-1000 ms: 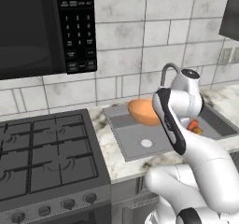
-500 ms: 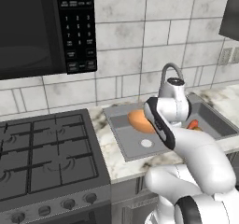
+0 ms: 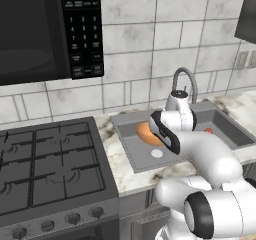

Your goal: Dump the sweet potato and potato from the bowl so the bowl can be washed. Place the bowl in the sink after clearing the leftovers.

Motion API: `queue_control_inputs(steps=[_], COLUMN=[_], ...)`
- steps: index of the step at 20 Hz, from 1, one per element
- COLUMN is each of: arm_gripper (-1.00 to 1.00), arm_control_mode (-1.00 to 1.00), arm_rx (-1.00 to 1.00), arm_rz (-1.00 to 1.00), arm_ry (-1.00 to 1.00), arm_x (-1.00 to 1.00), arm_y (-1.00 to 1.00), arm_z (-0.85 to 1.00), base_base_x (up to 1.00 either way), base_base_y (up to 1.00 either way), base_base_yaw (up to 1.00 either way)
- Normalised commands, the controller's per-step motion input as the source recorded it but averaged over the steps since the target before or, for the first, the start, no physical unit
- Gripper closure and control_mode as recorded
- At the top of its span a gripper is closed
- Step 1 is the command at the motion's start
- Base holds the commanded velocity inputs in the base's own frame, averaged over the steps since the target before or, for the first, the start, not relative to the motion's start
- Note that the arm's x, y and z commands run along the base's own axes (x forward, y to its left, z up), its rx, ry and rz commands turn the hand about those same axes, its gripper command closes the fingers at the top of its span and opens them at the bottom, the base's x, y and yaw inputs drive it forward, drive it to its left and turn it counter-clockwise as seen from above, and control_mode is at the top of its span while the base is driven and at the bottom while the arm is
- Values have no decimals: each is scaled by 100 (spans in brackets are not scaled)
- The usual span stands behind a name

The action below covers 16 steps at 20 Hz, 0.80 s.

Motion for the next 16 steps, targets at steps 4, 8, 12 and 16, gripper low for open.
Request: queue_control_inputs(steps=[4, 8, 12, 16], arm_gripper=[100, 100, 100, 100], arm_control_mode=[-100, -100, -100, -100], arm_rx=[0, 0, 0, 0], arm_rz=[-5, -7, -5, -7], arm_ry=[2, 5, 4, 0], arm_x=[14, 21, 17, 15], arm_y=[-6, -9, -8, -4], arm_z=[-29, -42, -31, -24], base_base_x=[0, 0, 0, 0], base_base_y=[0, 0, 0, 0], base_base_yaw=[0, 0, 0, 0])
